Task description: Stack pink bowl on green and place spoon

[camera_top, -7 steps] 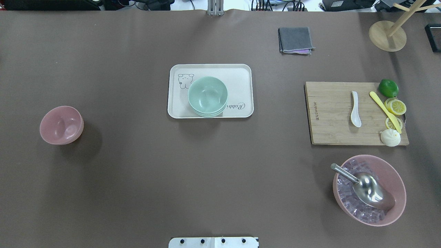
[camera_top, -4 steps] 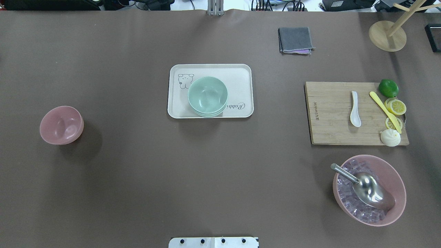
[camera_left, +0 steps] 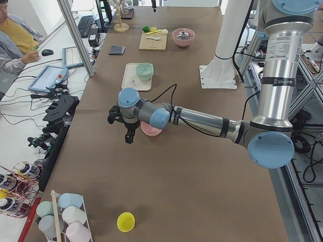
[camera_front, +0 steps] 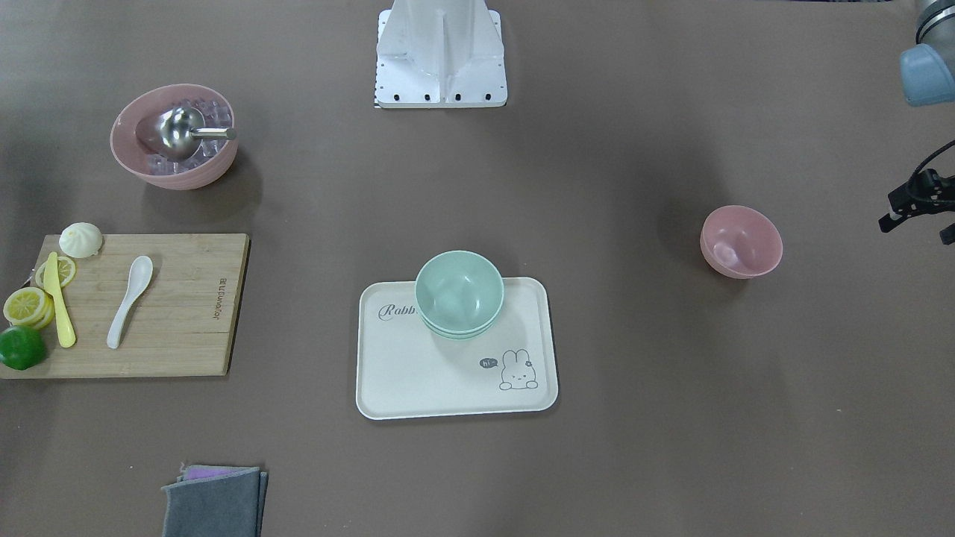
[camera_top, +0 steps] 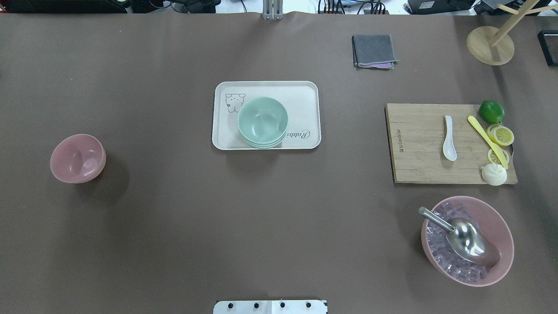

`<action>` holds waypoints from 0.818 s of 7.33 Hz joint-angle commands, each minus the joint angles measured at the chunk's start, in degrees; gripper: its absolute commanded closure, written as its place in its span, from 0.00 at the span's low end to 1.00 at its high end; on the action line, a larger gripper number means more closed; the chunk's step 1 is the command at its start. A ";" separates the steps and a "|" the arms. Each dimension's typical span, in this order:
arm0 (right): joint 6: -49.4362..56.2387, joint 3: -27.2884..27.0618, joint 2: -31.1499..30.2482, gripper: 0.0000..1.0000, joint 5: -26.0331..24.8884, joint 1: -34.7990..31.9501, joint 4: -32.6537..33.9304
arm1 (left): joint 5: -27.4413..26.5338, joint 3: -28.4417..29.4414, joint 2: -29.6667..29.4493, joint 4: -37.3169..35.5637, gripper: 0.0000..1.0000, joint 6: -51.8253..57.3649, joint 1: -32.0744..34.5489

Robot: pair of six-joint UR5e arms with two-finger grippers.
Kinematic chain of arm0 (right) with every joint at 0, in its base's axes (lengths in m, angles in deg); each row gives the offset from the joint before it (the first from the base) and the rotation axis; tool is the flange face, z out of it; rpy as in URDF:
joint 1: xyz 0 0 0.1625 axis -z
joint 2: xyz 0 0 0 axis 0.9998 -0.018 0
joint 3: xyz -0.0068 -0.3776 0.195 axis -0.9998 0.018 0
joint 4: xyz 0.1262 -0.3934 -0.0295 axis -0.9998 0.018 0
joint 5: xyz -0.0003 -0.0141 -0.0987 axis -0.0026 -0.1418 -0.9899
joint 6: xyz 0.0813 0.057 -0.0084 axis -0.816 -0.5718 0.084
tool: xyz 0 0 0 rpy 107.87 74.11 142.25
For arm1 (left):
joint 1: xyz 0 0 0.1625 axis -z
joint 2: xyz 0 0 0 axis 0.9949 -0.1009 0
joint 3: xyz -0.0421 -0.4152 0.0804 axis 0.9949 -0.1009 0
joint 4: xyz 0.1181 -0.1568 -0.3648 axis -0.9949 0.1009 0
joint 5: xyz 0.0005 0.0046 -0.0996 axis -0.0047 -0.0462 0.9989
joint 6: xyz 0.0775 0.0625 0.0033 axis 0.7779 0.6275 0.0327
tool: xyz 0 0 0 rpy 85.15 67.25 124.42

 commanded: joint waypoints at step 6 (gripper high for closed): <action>-0.07 1.00 -0.59 0.00 -0.26 1.78 -4.18 | 0.43 -0.81 -0.30 0.27 0.02 -0.43 -0.53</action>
